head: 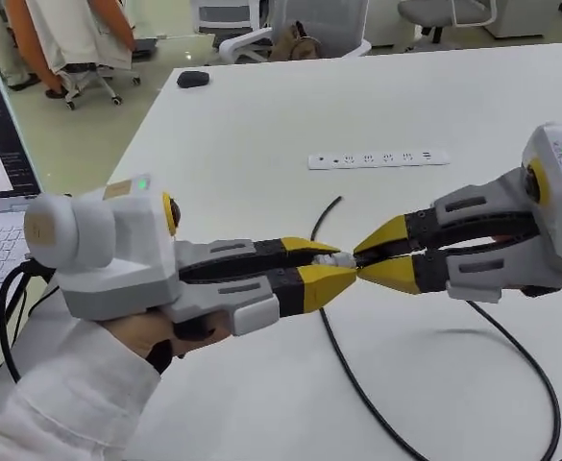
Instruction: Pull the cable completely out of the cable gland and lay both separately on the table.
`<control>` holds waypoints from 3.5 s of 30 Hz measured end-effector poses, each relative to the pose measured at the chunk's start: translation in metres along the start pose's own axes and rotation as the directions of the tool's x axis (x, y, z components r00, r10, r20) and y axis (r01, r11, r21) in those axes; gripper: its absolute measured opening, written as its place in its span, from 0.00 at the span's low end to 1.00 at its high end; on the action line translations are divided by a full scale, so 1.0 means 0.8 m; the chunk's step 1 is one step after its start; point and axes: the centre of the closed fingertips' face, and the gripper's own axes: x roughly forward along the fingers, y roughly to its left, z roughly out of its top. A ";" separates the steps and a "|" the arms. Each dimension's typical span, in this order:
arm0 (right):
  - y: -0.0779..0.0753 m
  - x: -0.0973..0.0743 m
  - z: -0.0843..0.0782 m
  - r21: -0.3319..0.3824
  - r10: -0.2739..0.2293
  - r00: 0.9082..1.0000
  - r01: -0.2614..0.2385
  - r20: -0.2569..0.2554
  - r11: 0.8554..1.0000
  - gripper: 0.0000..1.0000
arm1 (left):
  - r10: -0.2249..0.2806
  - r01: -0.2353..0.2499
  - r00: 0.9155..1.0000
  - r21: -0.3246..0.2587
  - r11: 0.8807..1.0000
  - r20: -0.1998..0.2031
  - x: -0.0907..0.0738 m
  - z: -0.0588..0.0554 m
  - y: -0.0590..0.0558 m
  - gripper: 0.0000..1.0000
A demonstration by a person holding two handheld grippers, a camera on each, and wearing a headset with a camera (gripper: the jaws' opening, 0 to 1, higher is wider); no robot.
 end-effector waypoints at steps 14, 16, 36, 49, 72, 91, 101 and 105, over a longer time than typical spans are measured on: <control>-0.007 -0.009 0.010 0.004 -0.018 0.999 0.018 0.043 1.000 0.05 | 0.039 -0.036 0.996 -0.043 0.998 0.082 -0.013 0.015 -0.001 0.17; -0.008 -0.009 0.012 0.003 -0.017 0.999 0.017 0.048 1.000 0.05 | 0.045 -0.042 0.995 -0.042 0.998 0.085 -0.015 0.017 -0.001 0.17; -0.014 -0.030 -0.001 0.000 -0.036 0.999 0.036 0.002 0.999 0.04 | 0.081 -0.077 0.991 -0.037 0.996 0.103 -0.032 0.020 0.011 0.17; -0.022 -0.028 -0.001 0.015 -0.061 0.998 0.061 0.007 0.998 0.04 | 0.099 -0.094 0.988 -0.039 0.995 0.120 -0.043 0.030 0.016 0.17; -0.008 0.012 0.023 -0.070 0.007 1.000 -0.005 0.021 0.998 0.07 | 0.043 -0.046 0.998 0.061 0.997 0.049 -0.009 0.037 0.000 0.17; -0.022 0.005 0.036 0.019 -0.021 0.993 0.019 0.117 1.000 0.04 | 0.045 -0.053 0.997 0.114 0.992 0.066 -0.002 0.043 0.001 0.17; -0.029 -0.004 0.035 0.031 -0.033 0.992 0.030 0.122 0.999 0.03 | 0.065 -0.076 0.992 0.097 0.992 0.107 -0.010 0.049 0.008 0.17; -0.033 -0.012 0.030 0.044 -0.048 0.991 0.042 0.122 0.998 0.02 | 0.080 -0.091 0.990 0.102 0.991 0.113 -0.018 0.051 0.013 0.17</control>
